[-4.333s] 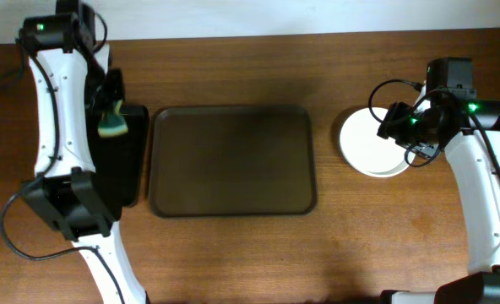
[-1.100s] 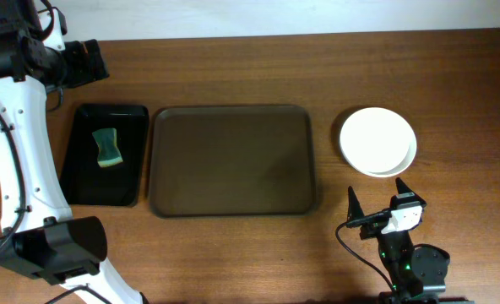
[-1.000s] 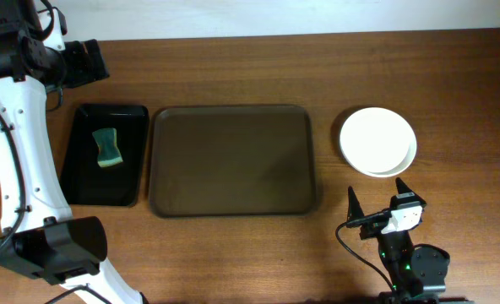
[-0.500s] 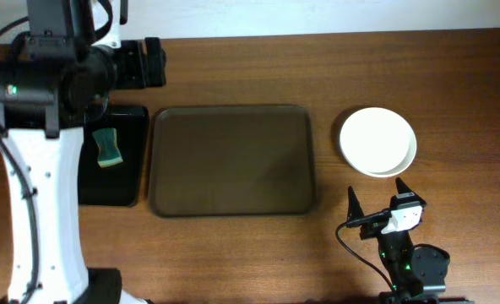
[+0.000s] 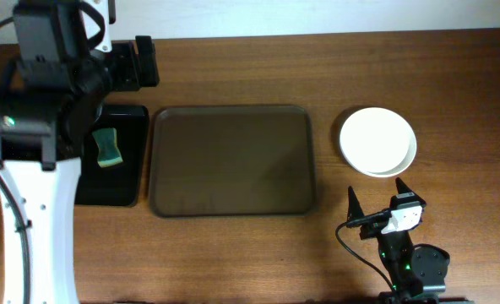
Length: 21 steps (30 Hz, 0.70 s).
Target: Clean dirty plates on tray and stack at the side
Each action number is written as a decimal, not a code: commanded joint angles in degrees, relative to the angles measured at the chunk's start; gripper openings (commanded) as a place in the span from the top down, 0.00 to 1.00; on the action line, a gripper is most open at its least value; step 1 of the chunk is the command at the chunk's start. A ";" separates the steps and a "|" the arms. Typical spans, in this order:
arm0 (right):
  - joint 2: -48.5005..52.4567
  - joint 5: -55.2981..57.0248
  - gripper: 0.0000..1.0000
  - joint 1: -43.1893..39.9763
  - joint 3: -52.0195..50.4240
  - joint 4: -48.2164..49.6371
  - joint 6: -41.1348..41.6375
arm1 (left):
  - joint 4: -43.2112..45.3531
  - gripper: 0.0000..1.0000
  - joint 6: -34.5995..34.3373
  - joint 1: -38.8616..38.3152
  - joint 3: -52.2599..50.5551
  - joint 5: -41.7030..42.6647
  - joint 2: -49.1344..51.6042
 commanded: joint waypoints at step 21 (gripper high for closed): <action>-0.70 -0.13 0.02 0.46 -0.48 -0.07 -0.13 | 62.20 0.01 10.10 7.98 -98.73 -0.57 -66.34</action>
